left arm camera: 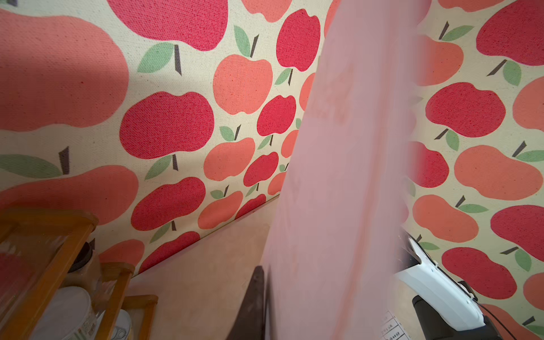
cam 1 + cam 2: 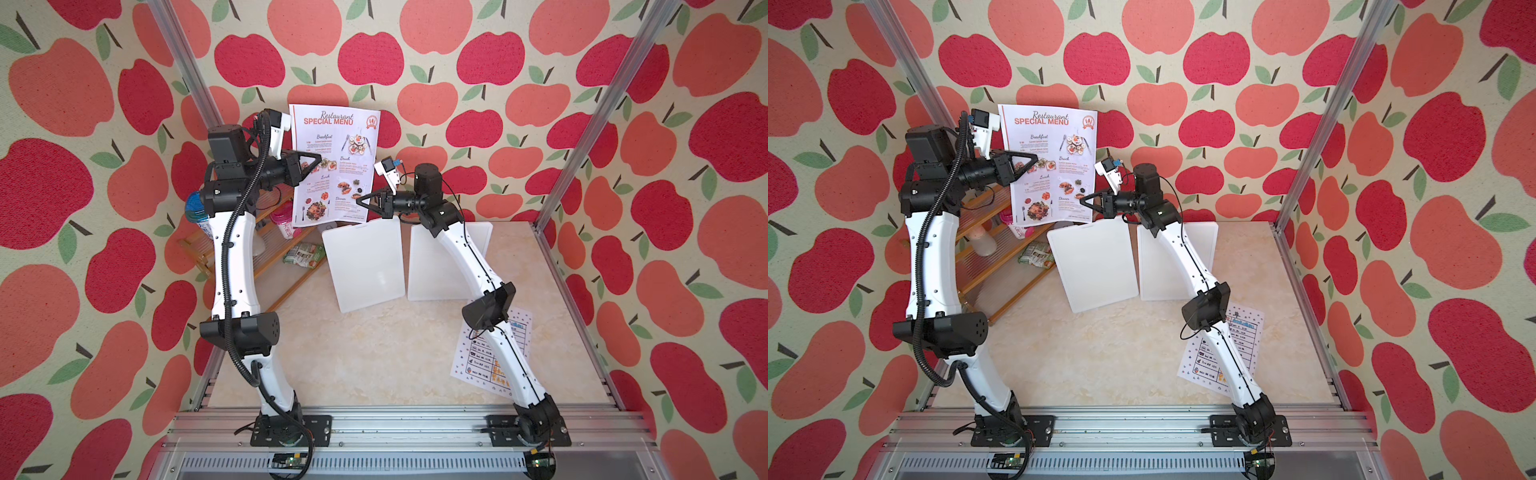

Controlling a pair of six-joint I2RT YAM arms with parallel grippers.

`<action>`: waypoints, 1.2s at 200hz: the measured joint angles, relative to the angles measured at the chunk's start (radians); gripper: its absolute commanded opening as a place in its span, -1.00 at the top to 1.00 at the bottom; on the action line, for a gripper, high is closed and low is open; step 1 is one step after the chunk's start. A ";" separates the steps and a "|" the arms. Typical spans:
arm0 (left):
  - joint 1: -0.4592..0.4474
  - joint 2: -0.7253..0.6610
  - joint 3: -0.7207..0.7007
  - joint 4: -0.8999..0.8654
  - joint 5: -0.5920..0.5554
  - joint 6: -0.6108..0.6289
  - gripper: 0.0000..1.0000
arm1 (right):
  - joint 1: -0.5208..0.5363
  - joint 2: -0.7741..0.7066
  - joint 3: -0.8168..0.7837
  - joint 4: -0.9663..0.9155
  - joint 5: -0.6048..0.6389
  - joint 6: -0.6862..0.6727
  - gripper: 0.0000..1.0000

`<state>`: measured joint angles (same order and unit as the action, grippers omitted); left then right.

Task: Insert the menus into the narrow rack
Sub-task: Insert the menu into the narrow rack.

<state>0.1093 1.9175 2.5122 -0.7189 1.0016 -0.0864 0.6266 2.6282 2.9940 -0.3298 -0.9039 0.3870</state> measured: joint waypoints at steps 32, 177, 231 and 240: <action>0.008 -0.013 0.000 0.000 0.000 0.000 0.69 | 0.005 0.008 0.000 -0.004 0.014 -0.001 1.00; 0.013 -0.018 -0.045 0.011 0.008 -0.011 0.04 | 0.005 0.009 0.000 -0.015 0.000 0.068 1.00; 0.013 -0.022 -0.113 0.013 0.032 -0.003 0.13 | 0.002 0.009 0.000 -0.030 -0.008 0.080 1.00; 0.013 -0.028 -0.135 0.012 0.035 -0.001 0.21 | 0.001 0.009 0.000 -0.031 -0.007 0.081 1.00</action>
<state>0.1223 1.8896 2.3775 -0.7067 1.0363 -0.0872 0.6273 2.6373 2.9940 -0.3603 -0.9112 0.4679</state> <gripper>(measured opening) 0.435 0.058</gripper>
